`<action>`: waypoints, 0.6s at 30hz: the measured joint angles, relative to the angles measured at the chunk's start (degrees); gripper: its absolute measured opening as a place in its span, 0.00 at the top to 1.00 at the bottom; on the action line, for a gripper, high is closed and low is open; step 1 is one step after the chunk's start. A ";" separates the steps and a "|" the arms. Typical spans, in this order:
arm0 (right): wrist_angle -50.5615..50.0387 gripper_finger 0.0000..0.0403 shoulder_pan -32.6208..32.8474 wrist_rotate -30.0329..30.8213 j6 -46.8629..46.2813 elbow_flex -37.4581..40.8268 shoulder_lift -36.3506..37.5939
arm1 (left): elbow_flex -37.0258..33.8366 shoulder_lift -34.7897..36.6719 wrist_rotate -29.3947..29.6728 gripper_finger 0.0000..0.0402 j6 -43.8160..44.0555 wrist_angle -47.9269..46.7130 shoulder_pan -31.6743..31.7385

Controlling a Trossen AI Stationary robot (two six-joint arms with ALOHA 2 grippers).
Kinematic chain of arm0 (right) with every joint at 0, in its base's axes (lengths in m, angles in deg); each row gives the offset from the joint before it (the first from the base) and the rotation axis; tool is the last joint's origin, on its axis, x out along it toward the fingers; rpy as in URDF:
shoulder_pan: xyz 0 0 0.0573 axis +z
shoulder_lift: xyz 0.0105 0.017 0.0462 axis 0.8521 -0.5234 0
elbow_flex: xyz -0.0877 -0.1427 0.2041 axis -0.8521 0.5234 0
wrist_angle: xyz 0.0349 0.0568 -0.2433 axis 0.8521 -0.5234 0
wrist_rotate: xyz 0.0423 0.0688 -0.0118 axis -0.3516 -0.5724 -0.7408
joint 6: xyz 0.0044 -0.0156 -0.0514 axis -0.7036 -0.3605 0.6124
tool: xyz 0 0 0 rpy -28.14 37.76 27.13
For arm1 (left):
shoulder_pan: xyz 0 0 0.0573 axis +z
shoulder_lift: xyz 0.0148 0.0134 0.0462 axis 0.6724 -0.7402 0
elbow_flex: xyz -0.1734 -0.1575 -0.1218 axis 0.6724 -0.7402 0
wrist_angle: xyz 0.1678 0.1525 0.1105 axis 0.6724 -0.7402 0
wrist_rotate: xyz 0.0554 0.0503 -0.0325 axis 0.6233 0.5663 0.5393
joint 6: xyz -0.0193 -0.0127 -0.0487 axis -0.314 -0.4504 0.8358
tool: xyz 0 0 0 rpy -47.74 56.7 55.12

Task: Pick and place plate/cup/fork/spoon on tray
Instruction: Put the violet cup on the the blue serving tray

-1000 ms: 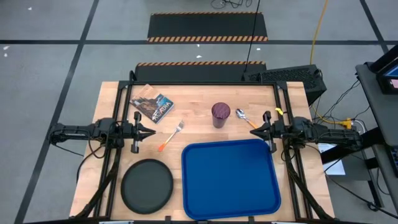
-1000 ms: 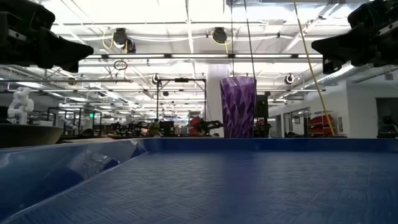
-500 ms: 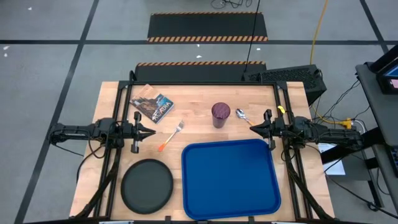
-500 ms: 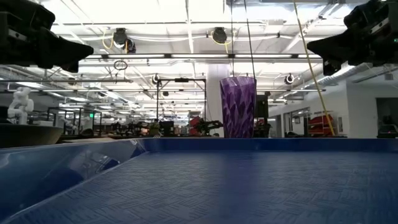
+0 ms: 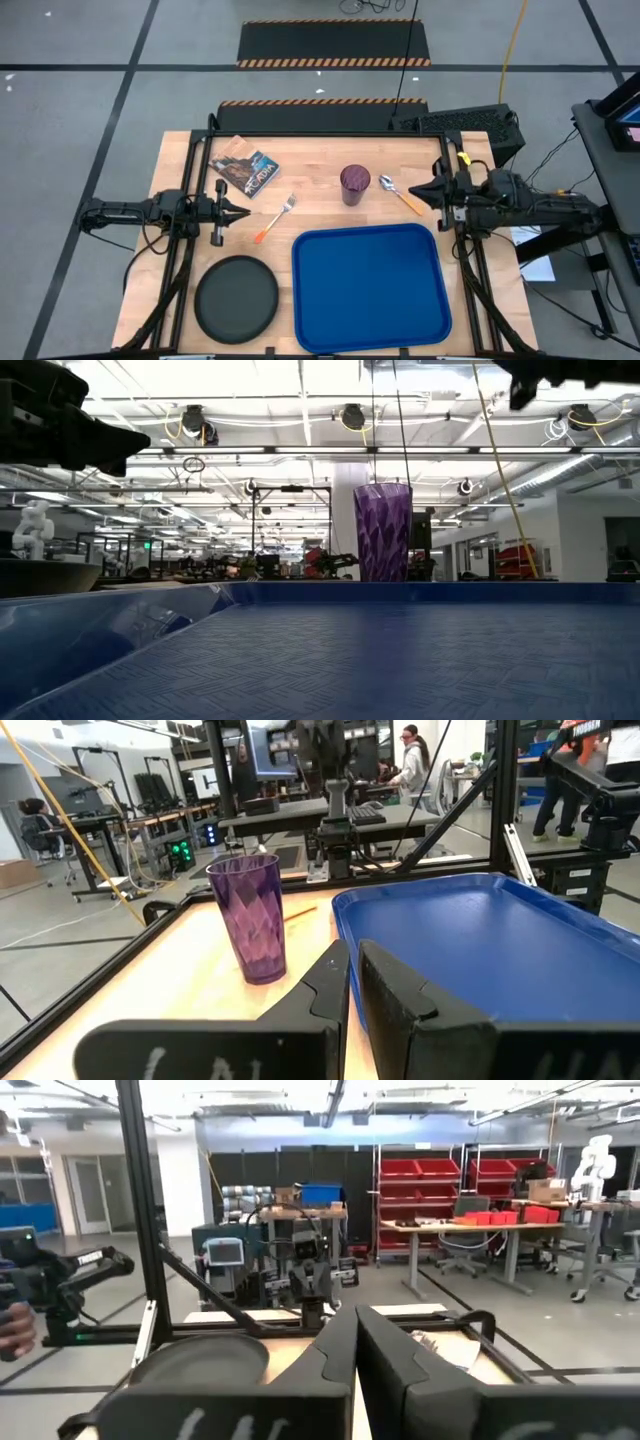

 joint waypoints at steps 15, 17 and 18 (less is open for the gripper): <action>-12.66 1.00 0.00 1.55 2.52 -27.07 -23.23 | 0.00 0.00 0.01 0.92 0.44 0.02 0.01; -15.99 1.00 0.00 1.64 2.50 -30.84 -26.41 | 0.02 -0.02 -0.01 0.92 0.44 0.02 -0.01; -17.90 1.00 0.00 1.89 2.52 -32.62 -27.91 | 0.00 -0.01 -0.01 0.92 0.44 0.02 0.00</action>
